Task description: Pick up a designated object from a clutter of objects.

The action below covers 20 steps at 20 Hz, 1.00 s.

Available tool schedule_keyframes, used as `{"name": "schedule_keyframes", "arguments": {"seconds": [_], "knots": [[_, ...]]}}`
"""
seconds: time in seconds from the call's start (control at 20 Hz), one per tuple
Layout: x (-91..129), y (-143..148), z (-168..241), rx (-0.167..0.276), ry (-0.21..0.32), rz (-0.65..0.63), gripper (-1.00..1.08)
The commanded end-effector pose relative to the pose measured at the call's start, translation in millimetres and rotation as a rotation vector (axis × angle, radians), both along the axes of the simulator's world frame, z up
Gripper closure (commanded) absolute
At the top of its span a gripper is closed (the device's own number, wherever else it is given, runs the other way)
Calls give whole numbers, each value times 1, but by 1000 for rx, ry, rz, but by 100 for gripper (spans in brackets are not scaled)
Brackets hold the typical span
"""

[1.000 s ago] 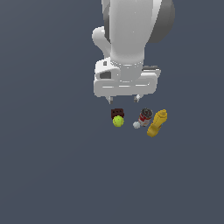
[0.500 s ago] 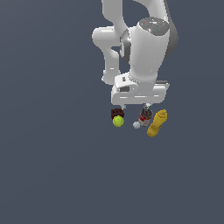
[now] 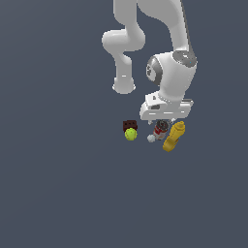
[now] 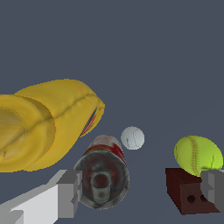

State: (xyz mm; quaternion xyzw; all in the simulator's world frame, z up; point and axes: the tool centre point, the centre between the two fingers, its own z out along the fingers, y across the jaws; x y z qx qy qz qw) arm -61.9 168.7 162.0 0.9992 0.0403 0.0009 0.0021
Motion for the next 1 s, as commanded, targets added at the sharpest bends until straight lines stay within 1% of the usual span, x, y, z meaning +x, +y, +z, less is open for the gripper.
{"name": "schedule_keyframes", "arguments": {"seconds": [0.0,0.2,0.4,0.7,0.95], "knots": [[-12,12,-13,1,0,3,-92],[-25,24,-27,3,1,7,-92],[-33,29,-34,4,2,10,-92],[-33,29,-36,4,3,10,-92],[-34,30,-52,4,3,11,-92]]}}
